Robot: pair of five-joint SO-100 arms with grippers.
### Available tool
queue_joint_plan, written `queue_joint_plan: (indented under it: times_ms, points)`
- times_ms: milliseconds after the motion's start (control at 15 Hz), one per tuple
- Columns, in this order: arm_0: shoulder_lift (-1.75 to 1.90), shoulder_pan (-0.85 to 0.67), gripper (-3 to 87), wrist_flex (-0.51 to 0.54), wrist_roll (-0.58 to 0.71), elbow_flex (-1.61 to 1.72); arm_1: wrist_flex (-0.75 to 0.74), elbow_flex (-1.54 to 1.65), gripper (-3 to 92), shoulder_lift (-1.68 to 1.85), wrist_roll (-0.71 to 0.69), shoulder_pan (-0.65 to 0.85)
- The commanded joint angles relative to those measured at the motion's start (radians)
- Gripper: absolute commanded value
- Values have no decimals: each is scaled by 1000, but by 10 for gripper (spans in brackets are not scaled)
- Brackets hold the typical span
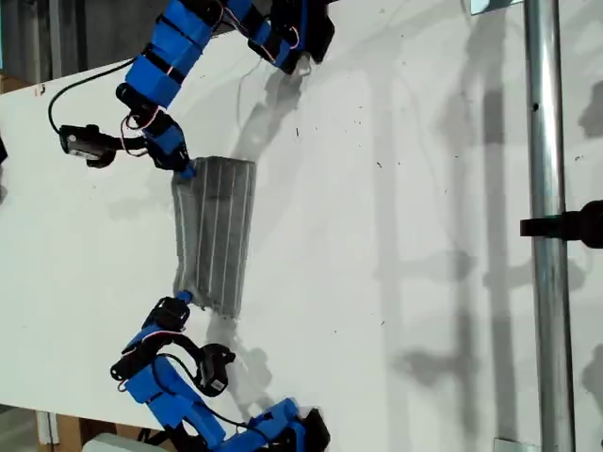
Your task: Grasp corners of a towel and fold twice.
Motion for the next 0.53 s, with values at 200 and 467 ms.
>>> queue_joint_plan:
  times_ms: [200, 467]
  points:
    - [43, 6, -29, -77, -28, 150, -25, 160, -4, 163, 43, -81]
    - [-170, -26, -27, -66, -84, 123, -161, 357, -4, 64, 176, -187]
